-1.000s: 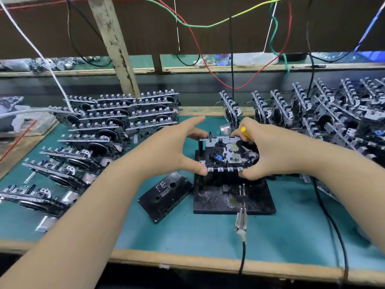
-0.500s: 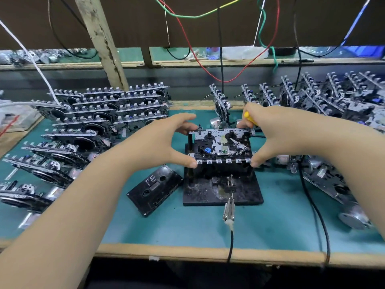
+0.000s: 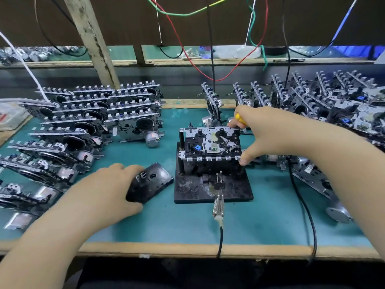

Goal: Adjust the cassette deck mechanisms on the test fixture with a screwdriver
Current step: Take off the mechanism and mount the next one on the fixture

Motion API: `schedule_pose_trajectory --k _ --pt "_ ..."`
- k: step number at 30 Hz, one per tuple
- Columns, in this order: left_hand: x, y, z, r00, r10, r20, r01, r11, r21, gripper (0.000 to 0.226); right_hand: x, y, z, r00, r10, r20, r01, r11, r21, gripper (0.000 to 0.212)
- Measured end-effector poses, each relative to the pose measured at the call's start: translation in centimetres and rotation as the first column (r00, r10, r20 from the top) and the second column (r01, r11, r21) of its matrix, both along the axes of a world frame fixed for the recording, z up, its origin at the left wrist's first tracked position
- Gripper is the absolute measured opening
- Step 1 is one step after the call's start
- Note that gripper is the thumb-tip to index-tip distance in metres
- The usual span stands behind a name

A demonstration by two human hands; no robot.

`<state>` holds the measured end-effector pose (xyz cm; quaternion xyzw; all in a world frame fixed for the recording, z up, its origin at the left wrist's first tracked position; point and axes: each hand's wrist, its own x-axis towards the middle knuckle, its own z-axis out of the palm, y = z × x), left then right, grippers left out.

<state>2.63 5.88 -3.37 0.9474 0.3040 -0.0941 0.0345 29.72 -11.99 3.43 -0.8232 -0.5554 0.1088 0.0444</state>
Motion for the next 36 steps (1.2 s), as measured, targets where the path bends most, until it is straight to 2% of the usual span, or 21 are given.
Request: schedule_pose_trajectory --k 3,6,9,11,13,17,19,22,27,32,34,36 --pt "-1.5 1.1 2.1 0.951 0.026 0.307 -0.008 0.998 -0.062 0.052 0.0 -0.1 0.0 0.999 -0.009 -0.031 0.009 1.000 0.007 0.070" --pt "-1.9 1.5 6.1 0.800 -0.004 0.600 0.060 0.995 -0.073 0.048 -0.2 -0.1 0.2 1.000 0.003 0.015 -0.003 1.000 0.006 0.071" --pt "1.6 0.5 8.9 0.664 -0.125 0.738 0.232 0.972 -0.044 0.043 -0.2 -0.1 0.4 1.000 -0.003 -0.004 0.003 1.000 0.003 0.070" --pt "5.1 -0.5 8.8 0.657 -0.142 0.740 0.347 0.929 -0.130 0.033 -0.2 -0.7 0.7 0.998 -0.009 -0.068 0.010 1.000 0.008 0.070" --pt "8.0 -1.2 7.0 0.708 -0.183 0.682 0.419 0.886 -0.198 0.024 -0.6 -1.6 1.3 0.983 -0.012 -0.184 0.025 0.997 0.071 0.069" --pt "9.7 -0.8 3.3 0.729 -0.268 0.630 0.471 0.864 -0.178 0.022 -1.5 -3.2 1.4 0.941 0.071 -0.330 0.073 0.912 0.404 0.045" --pt "9.7 -0.5 2.9 0.735 -0.284 0.616 0.464 0.873 -0.150 0.019 -2.0 -3.1 0.1 0.934 0.067 -0.352 0.117 0.872 0.476 0.037" --pt "9.6 -0.6 3.0 0.754 -0.307 0.581 0.453 0.883 -0.122 0.019 -2.5 -2.5 -2.0 0.944 0.005 -0.329 0.174 0.841 0.512 0.032" --pt "9.2 -1.3 4.1 0.781 -0.380 0.495 0.469 0.881 -0.064 0.045 -2.5 -2.1 -3.6 0.906 -0.030 -0.422 0.291 0.768 0.570 0.033" --pt "9.6 -2.0 4.3 0.797 -0.321 0.512 0.408 0.911 -0.065 0.069 -2.6 -2.5 -4.1 0.869 -0.009 -0.495 0.337 0.742 0.579 0.031" --pt "9.7 -1.9 4.2 0.798 -0.318 0.512 0.404 0.913 -0.063 0.067 -2.8 -2.7 -4.2 0.866 -0.013 -0.500 0.346 0.738 0.580 0.030" --pt "9.6 -1.7 3.9 0.789 -0.354 0.503 0.426 0.904 -0.031 0.054 -3.1 -2.8 -4.3 0.867 -0.020 -0.499 0.352 0.733 0.582 0.030"
